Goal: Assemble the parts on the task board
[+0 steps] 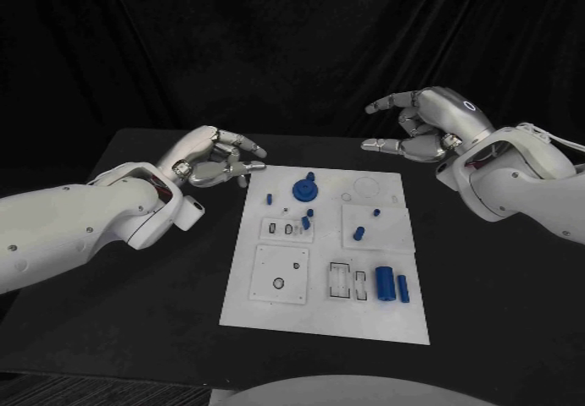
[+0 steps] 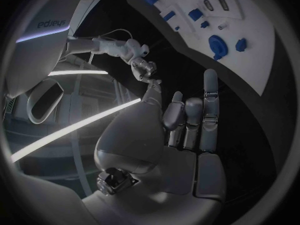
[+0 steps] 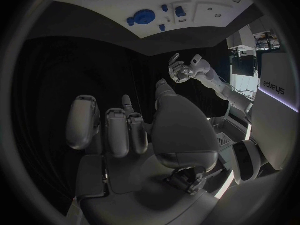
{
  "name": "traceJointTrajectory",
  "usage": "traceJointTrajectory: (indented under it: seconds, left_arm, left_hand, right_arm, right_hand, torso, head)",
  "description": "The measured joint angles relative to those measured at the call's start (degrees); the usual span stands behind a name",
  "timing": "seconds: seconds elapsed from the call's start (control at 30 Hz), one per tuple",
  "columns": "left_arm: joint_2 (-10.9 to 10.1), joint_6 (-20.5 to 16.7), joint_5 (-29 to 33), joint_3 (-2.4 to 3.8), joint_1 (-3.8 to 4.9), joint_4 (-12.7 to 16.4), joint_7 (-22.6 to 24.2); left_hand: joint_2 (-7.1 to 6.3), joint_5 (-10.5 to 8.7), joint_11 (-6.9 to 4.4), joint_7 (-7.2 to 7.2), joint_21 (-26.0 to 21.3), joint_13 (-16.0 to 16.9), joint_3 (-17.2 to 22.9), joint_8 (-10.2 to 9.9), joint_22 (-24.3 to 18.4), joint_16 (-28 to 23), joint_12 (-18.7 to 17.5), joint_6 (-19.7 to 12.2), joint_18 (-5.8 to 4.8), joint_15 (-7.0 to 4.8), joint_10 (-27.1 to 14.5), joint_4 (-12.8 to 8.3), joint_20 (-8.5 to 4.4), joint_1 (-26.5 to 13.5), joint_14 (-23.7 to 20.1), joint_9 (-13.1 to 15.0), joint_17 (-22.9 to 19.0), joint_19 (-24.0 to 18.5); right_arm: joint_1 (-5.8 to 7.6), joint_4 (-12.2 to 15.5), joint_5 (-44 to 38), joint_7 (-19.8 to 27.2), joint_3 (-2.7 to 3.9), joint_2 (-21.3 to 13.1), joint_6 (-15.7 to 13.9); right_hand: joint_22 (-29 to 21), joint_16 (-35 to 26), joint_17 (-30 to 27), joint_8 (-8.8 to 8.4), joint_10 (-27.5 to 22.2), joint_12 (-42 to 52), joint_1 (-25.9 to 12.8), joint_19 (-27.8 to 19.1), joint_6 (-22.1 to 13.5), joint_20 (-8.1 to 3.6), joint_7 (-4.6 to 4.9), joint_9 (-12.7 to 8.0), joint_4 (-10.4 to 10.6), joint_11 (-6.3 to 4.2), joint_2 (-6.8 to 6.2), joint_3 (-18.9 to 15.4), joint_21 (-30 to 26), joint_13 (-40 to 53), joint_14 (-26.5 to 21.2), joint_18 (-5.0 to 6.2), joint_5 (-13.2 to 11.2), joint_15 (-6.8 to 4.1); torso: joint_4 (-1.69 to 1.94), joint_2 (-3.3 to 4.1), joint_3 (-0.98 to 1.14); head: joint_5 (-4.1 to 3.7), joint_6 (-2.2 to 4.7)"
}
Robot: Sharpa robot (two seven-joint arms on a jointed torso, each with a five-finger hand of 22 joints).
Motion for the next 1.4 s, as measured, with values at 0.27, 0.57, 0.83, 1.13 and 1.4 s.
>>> traceJointTrajectory:
  seconds: [0.27,0.57,0.83,1.13,1.4]
  left_arm:
    - [2.9,9.8,-12.7,-0.02,1.73,-0.2,-20.6]
    - [9.6,23.7,-17.1,-0.03,2.84,-3.5,-35.6]
    - [15.2,32.0,-18.4,0.01,3.06,-6.3,-43.0]
    - [17.3,34.7,-18.9,0.00,3.10,-6.9,-46.6]
    - [17.7,35.3,-19.0,0.00,3.10,-7.0,-48.5]
  left_hand:
    - [-0.41,-1.01,-1.52,-1.32,28.0,3.6,-1.7,10.5,33.8,9.3,10.6,0.2,-4.47,-1.51,10.5,3.4,-2.12,-8.1,19.5,7.6,22.7,13.1]
    - [1.12,-0.40,-2.30,-2.77,41.8,3.5,-3.0,15.6,51.0,12.2,13.7,1.2,-6.16,-2.34,10.7,4.7,-2.67,-15.5,21.7,13.1,22.9,21.0]
    - [2.45,3.87,-4.00,-4.33,45.3,3.5,-2.5,15.7,51.2,12.9,14.5,5.7,-6.95,-4.03,10.6,4.6,-3.73,-17.3,21.7,16.5,22.9,22.7]
    - [2.68,4.36,-4.13,-4.69,45.3,3.5,-2.2,13.6,51.1,12.9,14.5,7.3,-6.94,-4.15,10.5,4.7,-3.72,-17.5,21.5,16.6,22.9,22.6]
    - [3.52,4.36,-4.70,-5.20,45.3,3.5,-2.1,12.9,51.1,12.9,14.5,9.4,-6.94,-4.44,10.5,4.8,-4.14,-18.3,21.7,17.5,22.9,22.2]
  right_arm:
    - [-0.15,-0.8,-0.2,0.6,-0.03,-0.2,0.1]
    - [-1.60,-2.3,-0.7,0.7,-0.02,0.4,0.4]
    - [-3.27,-3.4,-1.0,0.5,-0.04,0.9,1.3]
    - [-4.29,-4.2,-1.1,0.3,-0.04,1.3,2.3]
    - [-4.65,-4.4,-1.1,0.0,-0.04,1.3,2.9]
  right_hand:
    - [0.0,0.0,0.0,0.00,0.0,0.0,1.7,0.0,0.2,0.00,-0.21,-0.3,0.0,0.00,1.70,0.0,0.3,0.0,0.0,0.00,3.9,0.00]
    - [0.0,0.2,0.0,0.00,0.0,0.0,2.2,0.4,0.8,0.00,-0.01,-0.4,0.0,0.00,2.15,0.0,0.6,0.0,0.0,0.00,5.2,0.00]
    - [0.0,0.2,0.0,0.00,0.0,0.0,2.8,0.4,1.0,0.00,0.21,-0.5,0.0,0.00,2.83,0.0,0.6,0.0,0.0,0.00,7.0,0.00]
    - [0.0,0.2,0.0,0.00,0.0,0.0,3.2,0.4,1.4,0.00,0.20,-0.6,0.0,-0.01,3.24,0.0,0.6,0.0,0.0,0.00,8.0,0.00]
    - [0.0,0.2,0.0,-0.01,0.0,0.0,3.4,0.4,1.4,0.00,0.20,-0.6,0.0,-0.01,3.36,0.0,0.6,0.0,0.0,0.01,8.3,0.00]
  torso:
    - [-0.81,-0.42,1.36]
    - [-1.40,-0.73,2.44]
    - [-1.65,-0.94,3.32]
    - [-1.90,-1.14,3.87]
    - [-2.43,-1.18,4.07]
  head:
    - [0.43,-0.13]
    - [0.54,-0.58]
    - [-0.54,-1.69]
    - [-0.14,-2.64]
    - [0.79,-3.07]
